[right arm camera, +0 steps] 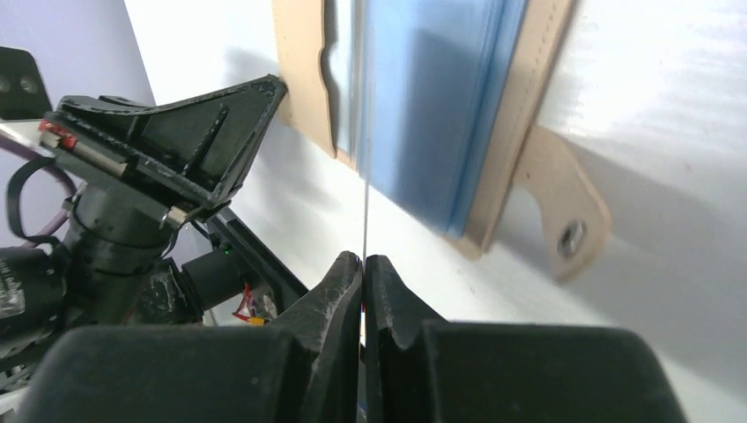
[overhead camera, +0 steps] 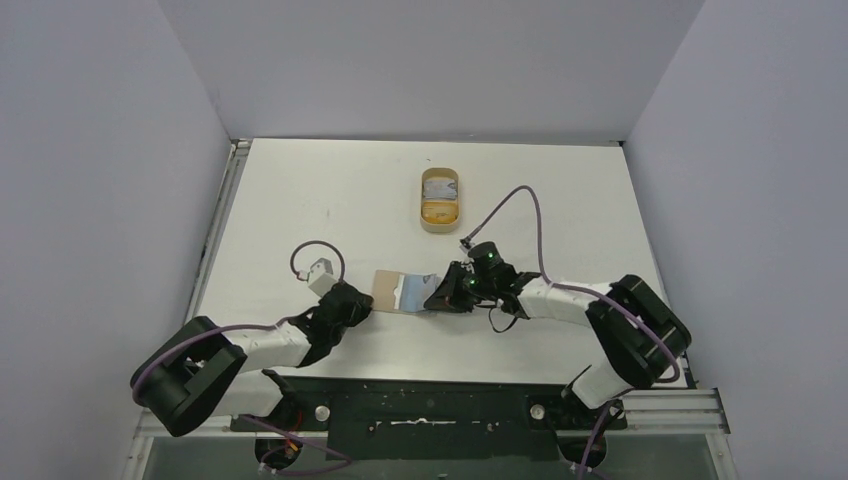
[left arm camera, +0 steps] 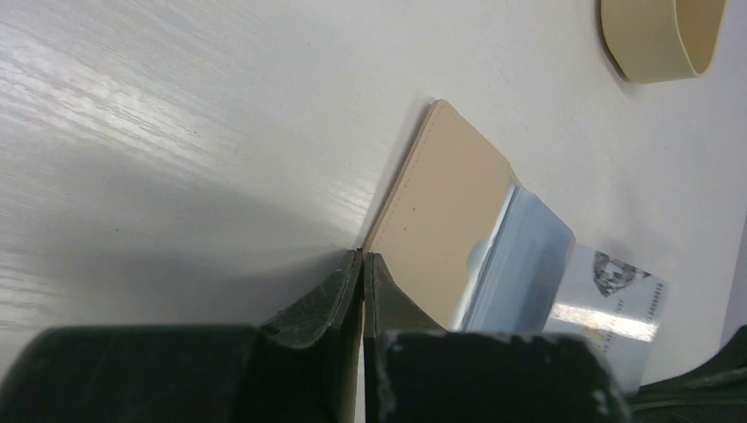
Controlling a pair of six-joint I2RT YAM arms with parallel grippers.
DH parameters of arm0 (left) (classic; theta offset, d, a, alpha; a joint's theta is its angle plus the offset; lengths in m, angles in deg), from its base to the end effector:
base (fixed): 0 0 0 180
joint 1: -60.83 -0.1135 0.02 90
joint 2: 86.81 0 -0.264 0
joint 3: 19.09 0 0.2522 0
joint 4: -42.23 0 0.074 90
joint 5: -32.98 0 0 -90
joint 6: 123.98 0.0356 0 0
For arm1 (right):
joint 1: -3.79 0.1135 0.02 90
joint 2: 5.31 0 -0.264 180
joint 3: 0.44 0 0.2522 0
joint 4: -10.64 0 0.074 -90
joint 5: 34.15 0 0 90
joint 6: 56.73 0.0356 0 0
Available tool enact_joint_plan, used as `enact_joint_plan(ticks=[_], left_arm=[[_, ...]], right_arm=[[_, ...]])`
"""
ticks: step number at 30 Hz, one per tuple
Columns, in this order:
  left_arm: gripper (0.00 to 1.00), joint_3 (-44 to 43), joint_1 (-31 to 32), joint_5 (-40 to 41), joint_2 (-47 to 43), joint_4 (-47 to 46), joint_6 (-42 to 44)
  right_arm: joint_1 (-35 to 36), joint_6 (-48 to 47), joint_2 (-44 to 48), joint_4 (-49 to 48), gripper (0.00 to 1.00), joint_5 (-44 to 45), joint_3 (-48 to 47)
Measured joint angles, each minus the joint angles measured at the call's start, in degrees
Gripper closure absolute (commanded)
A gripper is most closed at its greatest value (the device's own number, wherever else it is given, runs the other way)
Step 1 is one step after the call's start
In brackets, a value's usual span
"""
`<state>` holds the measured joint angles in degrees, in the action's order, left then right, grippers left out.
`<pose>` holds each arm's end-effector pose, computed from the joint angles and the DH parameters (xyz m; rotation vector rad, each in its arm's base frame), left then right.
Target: Take the credit cards out of the card holder
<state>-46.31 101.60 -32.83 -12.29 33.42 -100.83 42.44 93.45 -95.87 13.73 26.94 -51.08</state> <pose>0.1640 -0.1221 0.1163 -0.7260 2.1153 -0.5847 0.2180 0.1964 0.1439 0.2040 2.6693 1.3245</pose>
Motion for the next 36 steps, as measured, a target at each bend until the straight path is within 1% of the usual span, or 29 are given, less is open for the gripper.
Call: enact_joint_plan(ticks=[4,7,10,13,16,19,22,25,27,32,36], left_arm=[[1.0,0.24,0.0,0.98,-1.22,1.6,-0.48],[1.0,0.26,0.0,1.33,-1.77,2.47,-0.61],[1.0,0.26,0.0,1.51,-2.05,2.97,-0.72],[1.0,0.31,0.0,1.55,-2.16,3.1,-1.05],[1.0,0.39,0.0,1.55,-2.27,3.15,-1.33],[1.0,0.59,0.17,1.6,-2.45,3.08,-1.62],[1.0,0.7,0.42,1.75,-2.54,3.06,-1.68],[1.0,1.25,0.57,1.77,-3.32,3.06,-1.73],[1.0,1.86,0.76,1.79,-4.22,3.17,-1.81],[1.0,3.37,0.83,1.86,-6.97,4.33,-1.99],[1.0,4.46,0.92,2.03,-9.44,5.7,-2.12]], right_arm=[[0.02,-0.63,6.62,6.71,1.0,2.89,-0.81],[0.0,-0.52,11.19,9.55,1.0,6.62,-2.71],[0.02,0.81,14.6,10.12,1.0,12.11,-5.01],[0.0,4.11,14.8,8.79,1.0,18.67,-7.02],[0.0,9.53,11.3,6.6,1.0,25.09,-9.73],[0.07,15.89,5.01,3.28,1.0,31.28,-13.55],[0.68,23.1,-1.88,-0.35,1.0,39.23,-17.27],[1.51,29.42,-9.29,-2.16,1.0,46.01,-22.77],[1.95,33.48,-14.08,-2.54,1.0,49.4,-27.39],[2.27,40.0,-23.15,-1.88,1.0,55.91,-38.64],[2.29,43.34,-26.21,-0.02,1.0,60.08,-44.19]])
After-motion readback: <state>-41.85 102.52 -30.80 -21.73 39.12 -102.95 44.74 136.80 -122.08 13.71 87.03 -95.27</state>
